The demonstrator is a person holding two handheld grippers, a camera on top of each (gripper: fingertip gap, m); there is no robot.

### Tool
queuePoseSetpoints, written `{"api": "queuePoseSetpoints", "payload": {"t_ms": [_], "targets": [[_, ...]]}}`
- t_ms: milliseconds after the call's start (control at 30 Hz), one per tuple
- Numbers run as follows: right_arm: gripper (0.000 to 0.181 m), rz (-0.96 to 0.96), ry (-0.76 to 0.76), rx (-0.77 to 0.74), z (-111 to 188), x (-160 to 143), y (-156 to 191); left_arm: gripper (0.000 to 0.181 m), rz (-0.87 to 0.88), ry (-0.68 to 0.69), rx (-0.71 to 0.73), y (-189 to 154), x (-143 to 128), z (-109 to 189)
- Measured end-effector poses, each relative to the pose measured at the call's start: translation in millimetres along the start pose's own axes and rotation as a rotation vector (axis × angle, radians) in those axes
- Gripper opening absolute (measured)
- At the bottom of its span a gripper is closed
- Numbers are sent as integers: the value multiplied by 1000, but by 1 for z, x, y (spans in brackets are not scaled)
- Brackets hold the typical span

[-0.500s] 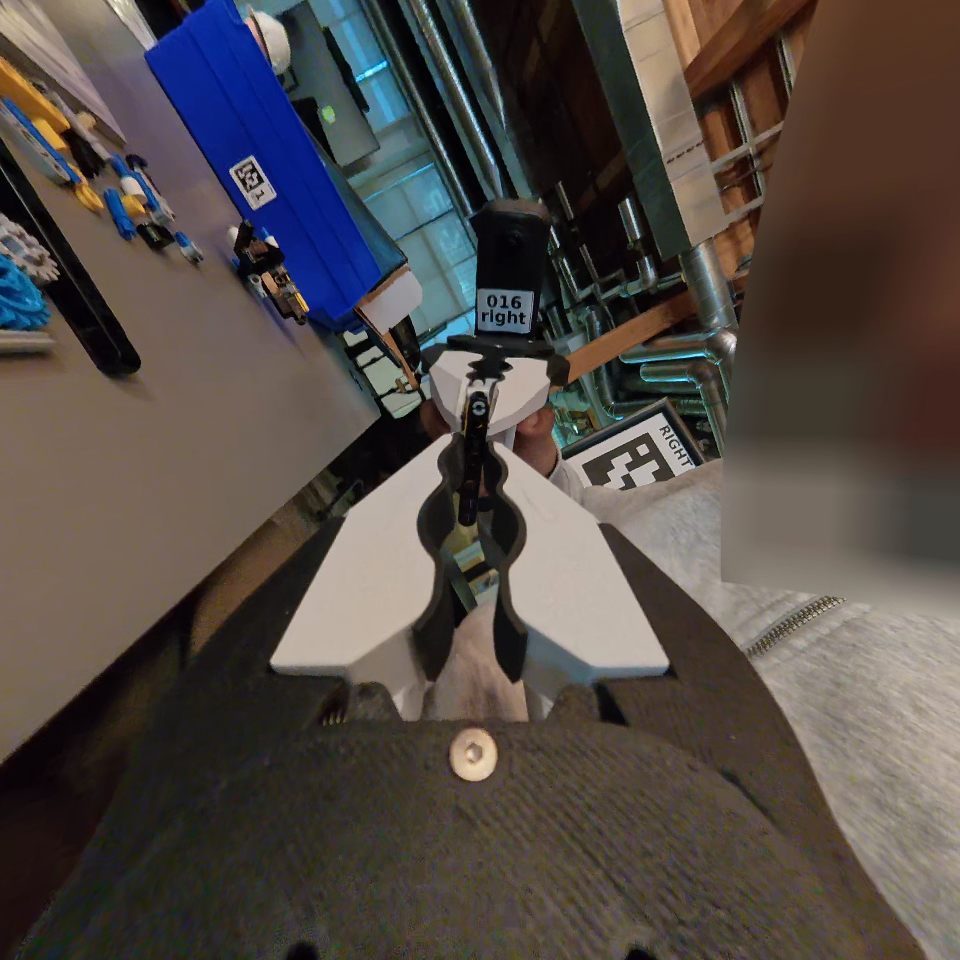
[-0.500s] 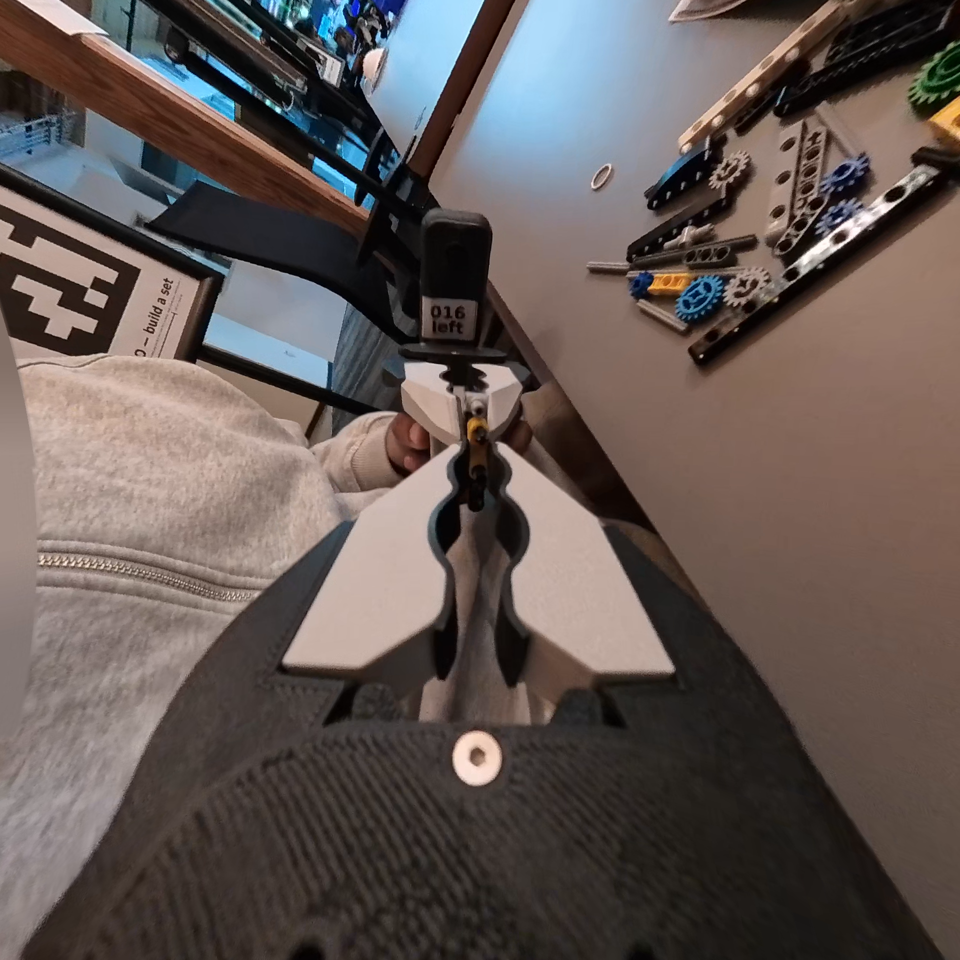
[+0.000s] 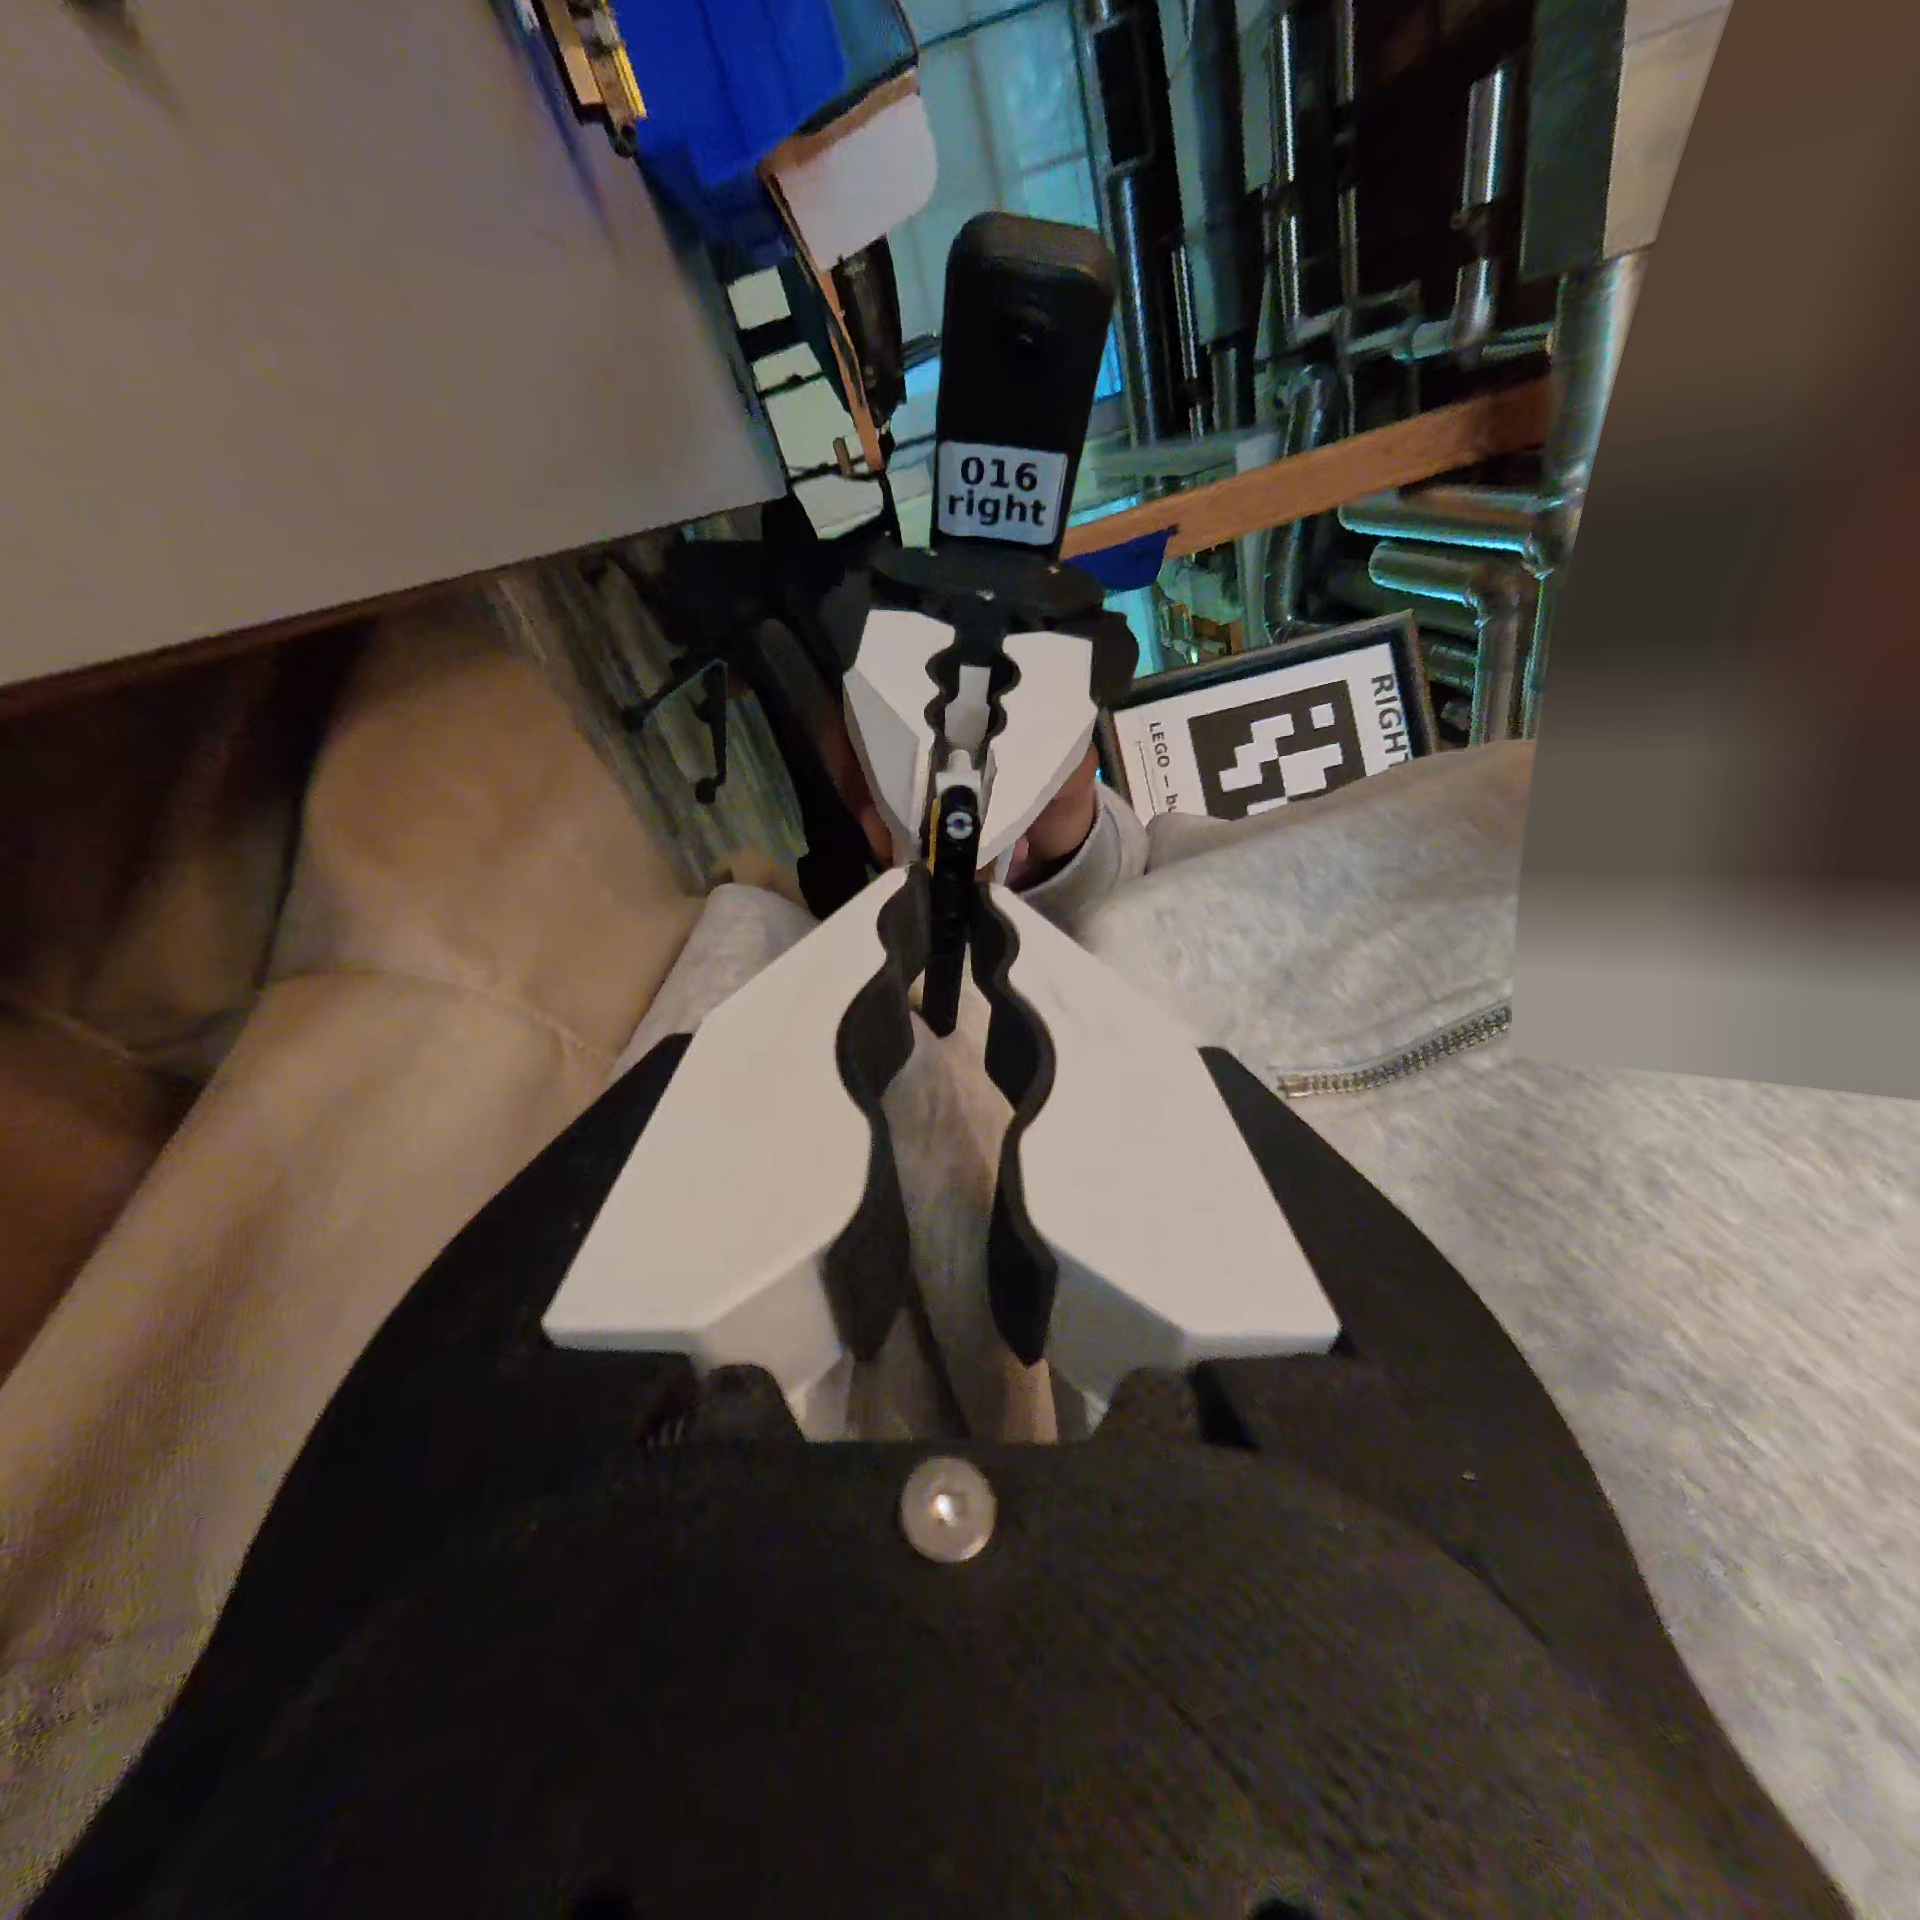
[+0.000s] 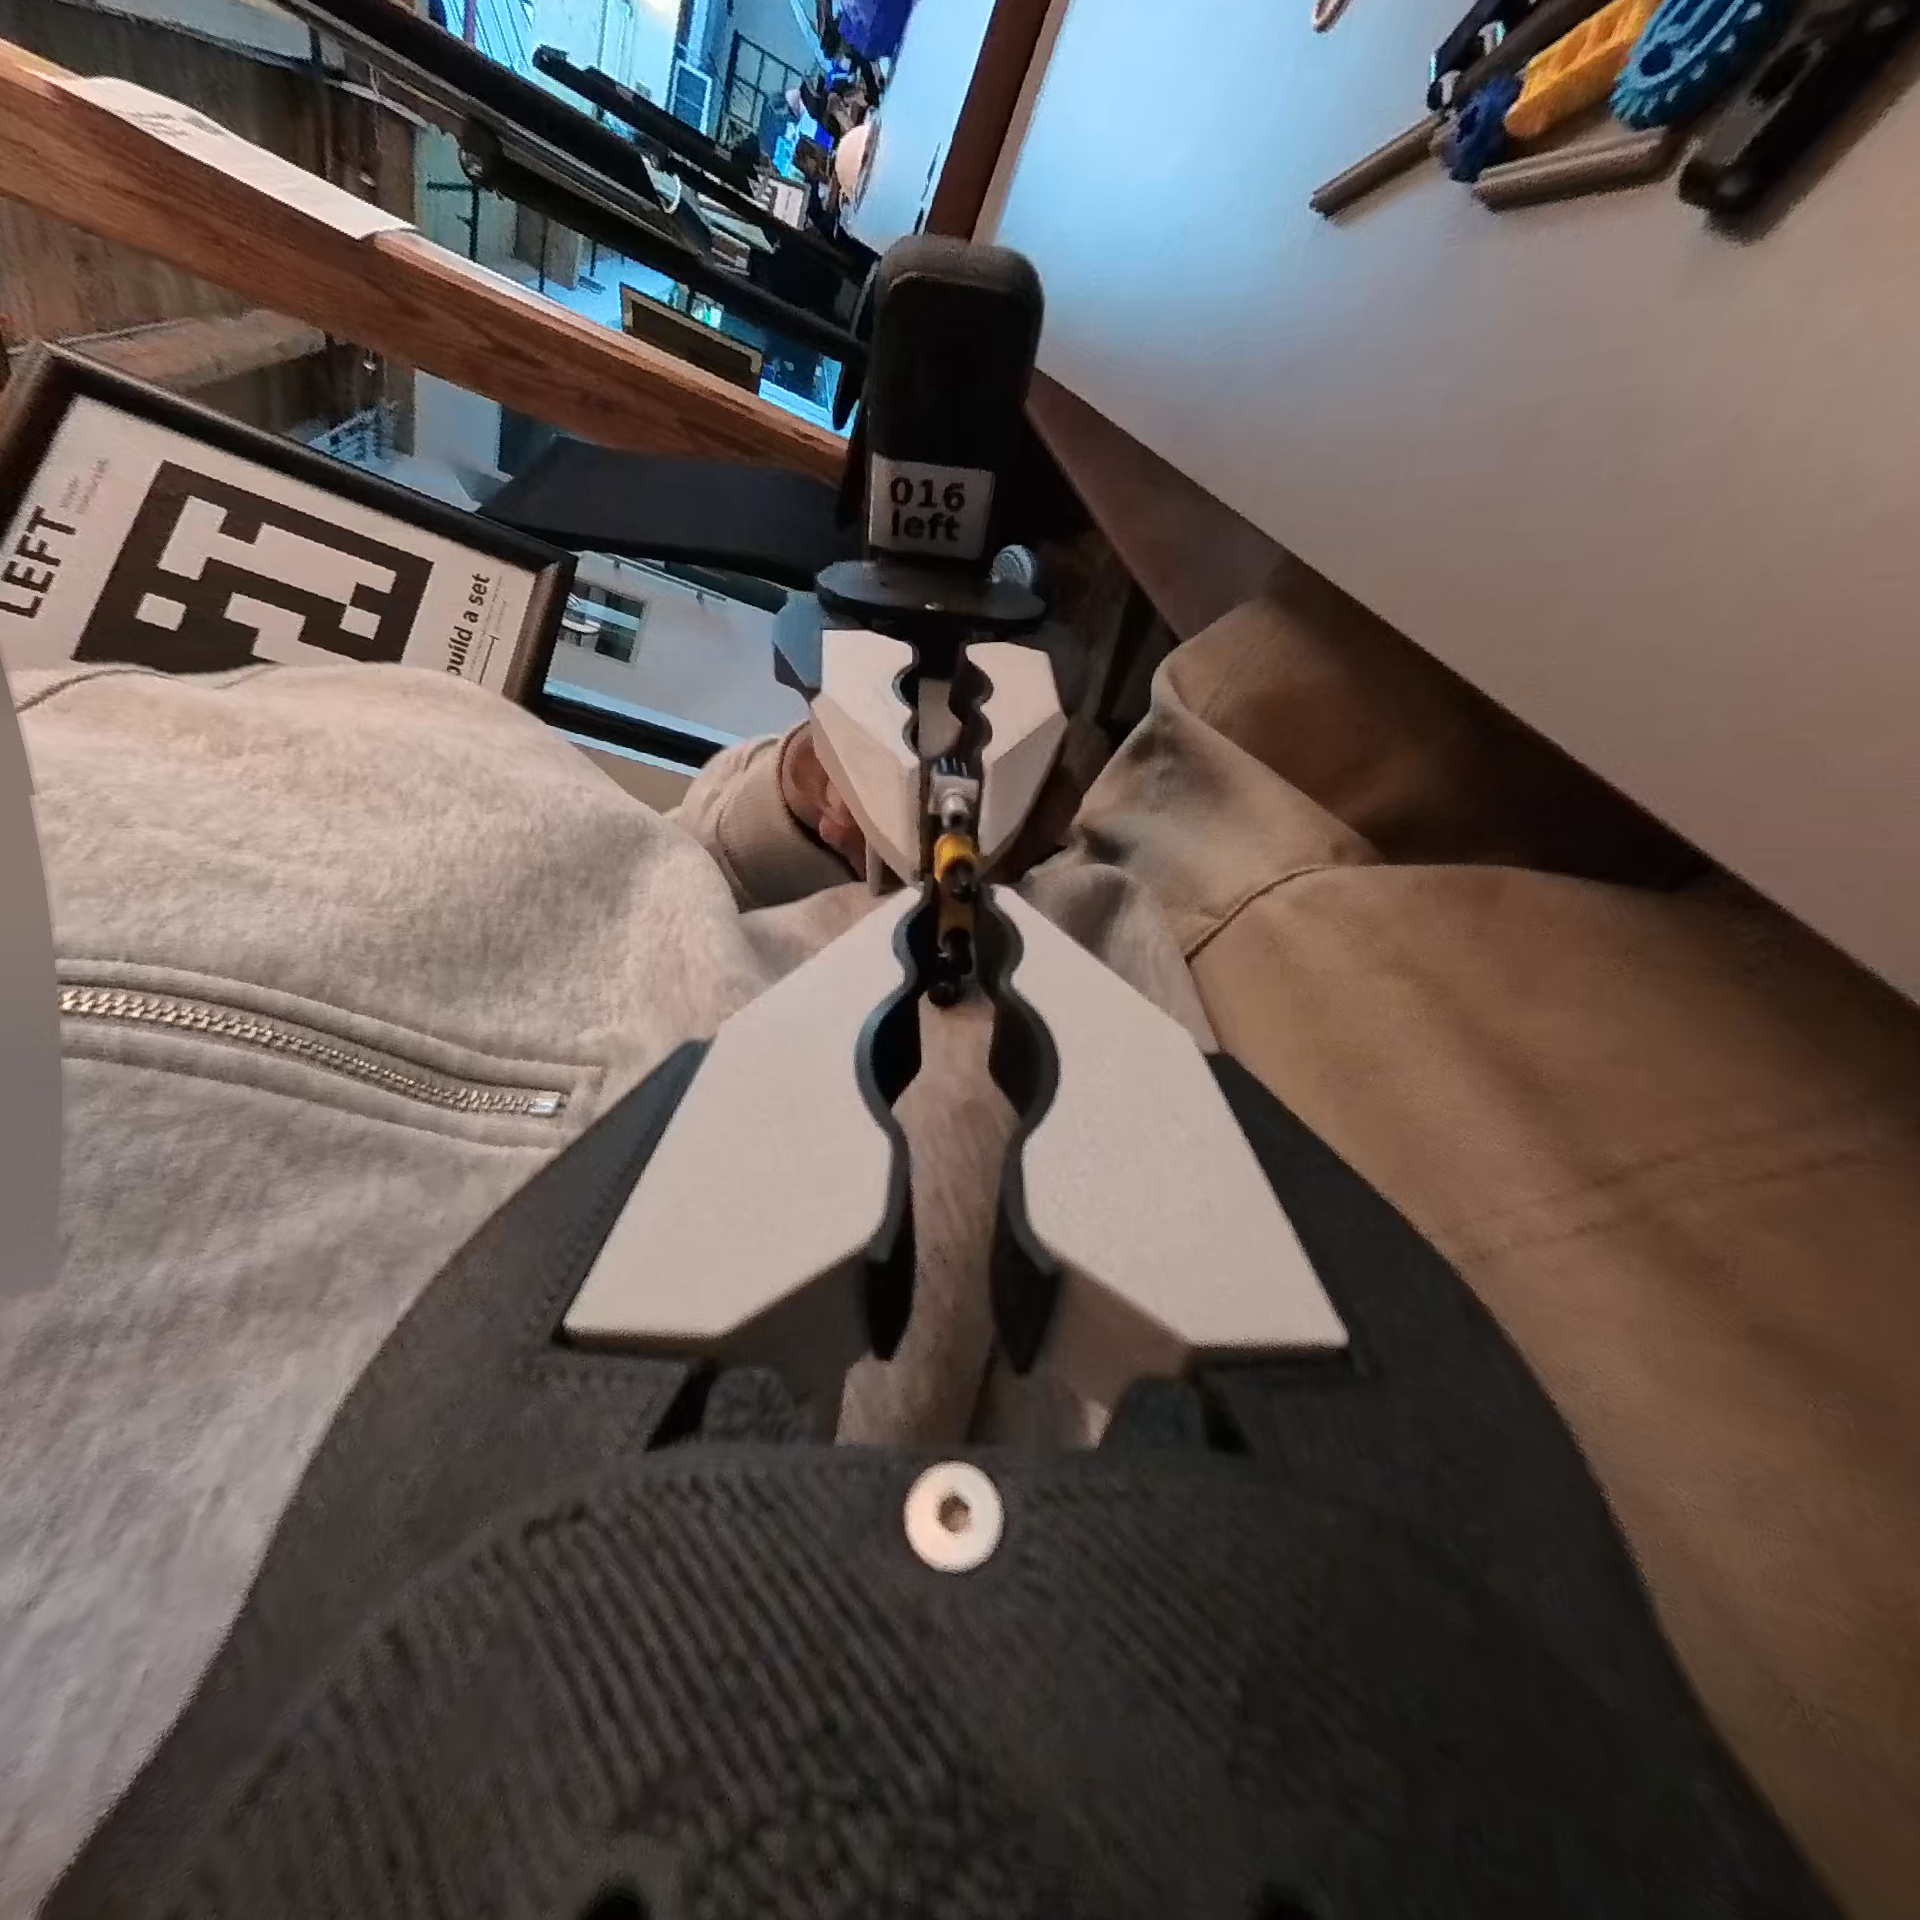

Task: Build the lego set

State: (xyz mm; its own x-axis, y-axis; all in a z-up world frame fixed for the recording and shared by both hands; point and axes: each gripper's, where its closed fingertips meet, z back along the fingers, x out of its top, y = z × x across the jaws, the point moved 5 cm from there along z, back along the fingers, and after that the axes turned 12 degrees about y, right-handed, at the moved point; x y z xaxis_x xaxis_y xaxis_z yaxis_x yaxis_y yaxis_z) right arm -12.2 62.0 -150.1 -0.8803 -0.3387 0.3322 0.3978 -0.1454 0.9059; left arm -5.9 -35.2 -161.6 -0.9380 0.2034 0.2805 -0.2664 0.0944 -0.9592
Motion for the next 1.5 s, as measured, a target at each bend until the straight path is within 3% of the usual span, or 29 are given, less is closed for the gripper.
{"api": "queuePoseSetpoints", "payload": {"t_ms": [367,567,1033,1500], "targets": [[5,50,186,-145,8,-8,-1,6,-9,136,87,6,-6,-15],[5,-69,109,-17,8,-15,-9,6,1,127,83,9,-9,-15],[5,-52,103,-39,8,-15,-10,6,12,75,50,11,-7,-15],[4,-26,126,-85,9,-19,-15,6,37,175,62,18,-8,-20]]}}
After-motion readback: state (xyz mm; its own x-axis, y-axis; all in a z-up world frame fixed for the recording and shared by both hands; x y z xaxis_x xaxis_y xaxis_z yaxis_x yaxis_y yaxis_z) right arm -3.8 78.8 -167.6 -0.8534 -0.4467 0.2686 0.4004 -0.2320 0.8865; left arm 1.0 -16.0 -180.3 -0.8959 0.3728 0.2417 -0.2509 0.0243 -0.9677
